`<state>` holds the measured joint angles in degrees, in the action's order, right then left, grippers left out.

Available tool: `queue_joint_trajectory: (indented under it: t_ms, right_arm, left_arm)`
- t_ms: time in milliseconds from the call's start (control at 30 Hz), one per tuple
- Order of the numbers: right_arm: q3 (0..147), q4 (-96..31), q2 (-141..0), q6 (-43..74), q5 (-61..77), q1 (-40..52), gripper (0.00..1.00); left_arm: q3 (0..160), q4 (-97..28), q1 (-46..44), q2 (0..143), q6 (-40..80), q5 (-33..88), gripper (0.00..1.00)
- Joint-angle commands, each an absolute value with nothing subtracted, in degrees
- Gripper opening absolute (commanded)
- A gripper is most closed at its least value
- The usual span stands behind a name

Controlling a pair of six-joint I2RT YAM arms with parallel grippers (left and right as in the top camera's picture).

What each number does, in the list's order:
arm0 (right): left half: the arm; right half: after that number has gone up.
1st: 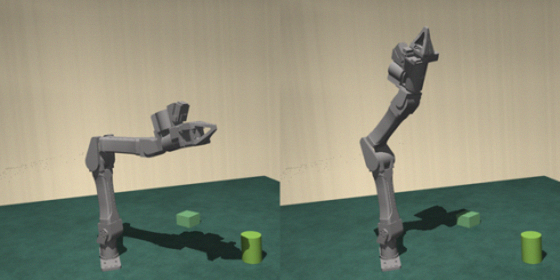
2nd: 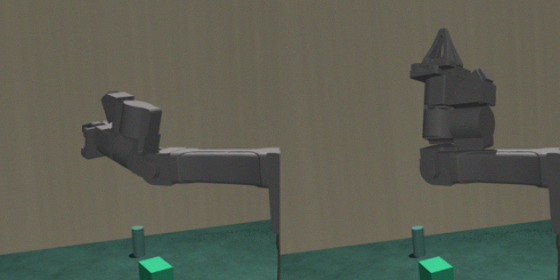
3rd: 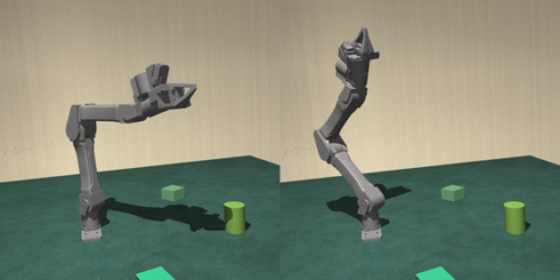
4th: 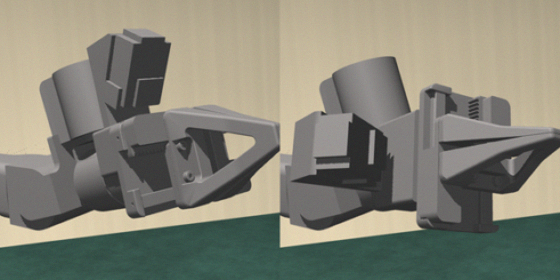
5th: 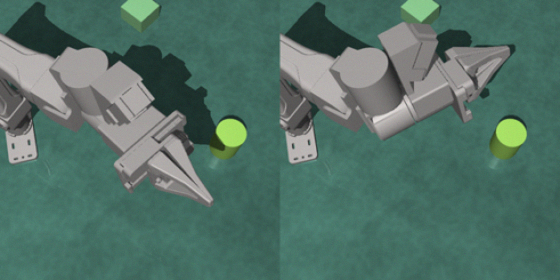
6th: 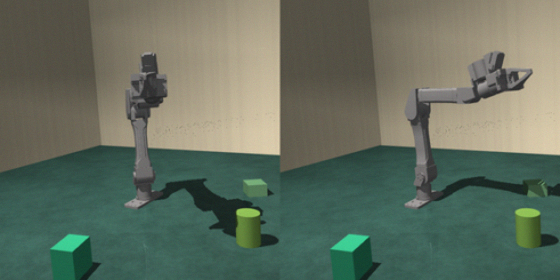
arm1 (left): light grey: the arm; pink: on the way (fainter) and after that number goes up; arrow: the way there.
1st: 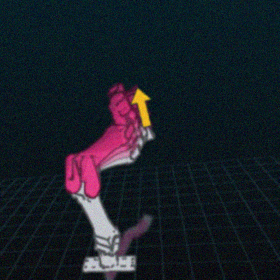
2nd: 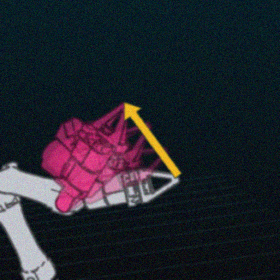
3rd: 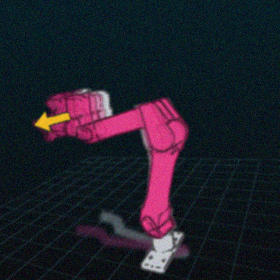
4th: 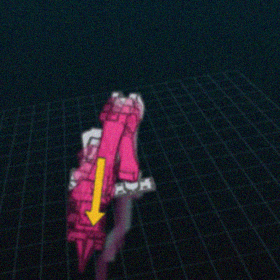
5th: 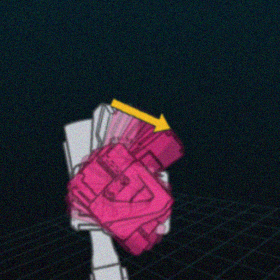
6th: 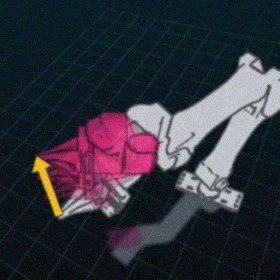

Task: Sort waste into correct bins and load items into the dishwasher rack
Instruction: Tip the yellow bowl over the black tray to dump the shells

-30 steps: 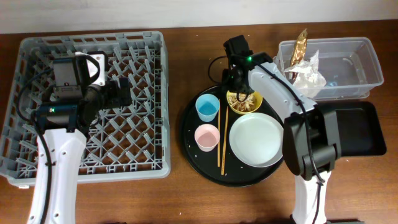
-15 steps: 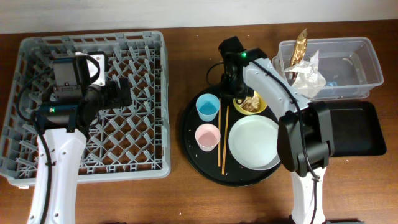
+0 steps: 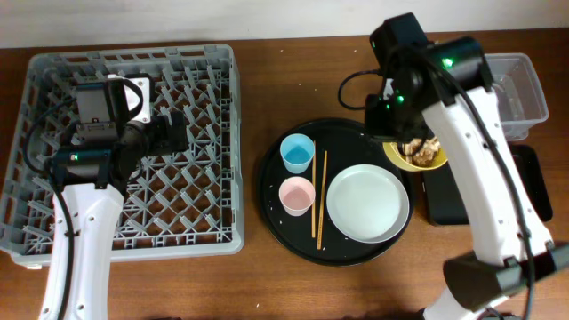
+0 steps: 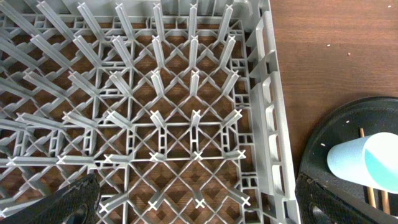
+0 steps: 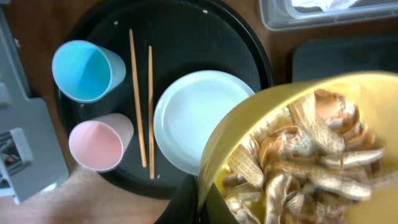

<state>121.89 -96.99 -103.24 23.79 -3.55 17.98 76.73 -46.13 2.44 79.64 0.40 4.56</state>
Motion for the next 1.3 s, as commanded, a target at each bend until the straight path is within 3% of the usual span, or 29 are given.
queue_joint_trajectory:
  t_ms: [0,67,133,300,433,800,933,1133,1267]
  right_arm:
    - [110.4,-91.6,-92.0,22.7,-5.7,18.4,0.04]
    - [93.3,-81.0,-81.5,21.2,-4.7,16.9,0.04]
    - [82.6,-74.2,-77.1,17.1,3.2,9.5,0.04]
    - [79.7,-71.6,-77.0,5.0,17.6,-9.8,0.04]
    - [79.7,-71.8,-78.5,-1.7,22.2,-18.2,0.04]
    - [79.6,-73.6,-80.1,-7.3,23.3,-21.5,0.04]
    - [79.6,-76.0,-80.2,-7.0,16.2,-21.5,0.04]
    - [77.8,-72.2,-80.2,-14.8,28.4,-21.9,0.04]
    - [77.8,-72.6,-80.2,-21.6,41.9,-34.5,0.04]
  left_arm:
    - [77.8,-46.1,2.8,79.8,-0.3,5.2,0.99]
    - [77.8,-46.1,2.8,79.8,-0.3,5.1,0.99]
    - [77.8,-46.1,2.8,79.8,-0.3,5.2,0.99]
    - [77.8,-46.1,2.8,79.8,-0.3,5.2,0.99]
    - [77.8,-46.1,2.8,79.8,-0.3,5.2,0.99]
    - [77.8,-46.1,2.8,79.8,-0.3,5.2,0.99]
    - [77.8,-46.1,2.8,79.8,-0.3,5.2,0.99]
    - [77.8,-46.1,2.8,79.8,-0.3,5.2,0.99]
    - [77.8,-46.1,2.8,79.8,-0.3,5.1,0.99]
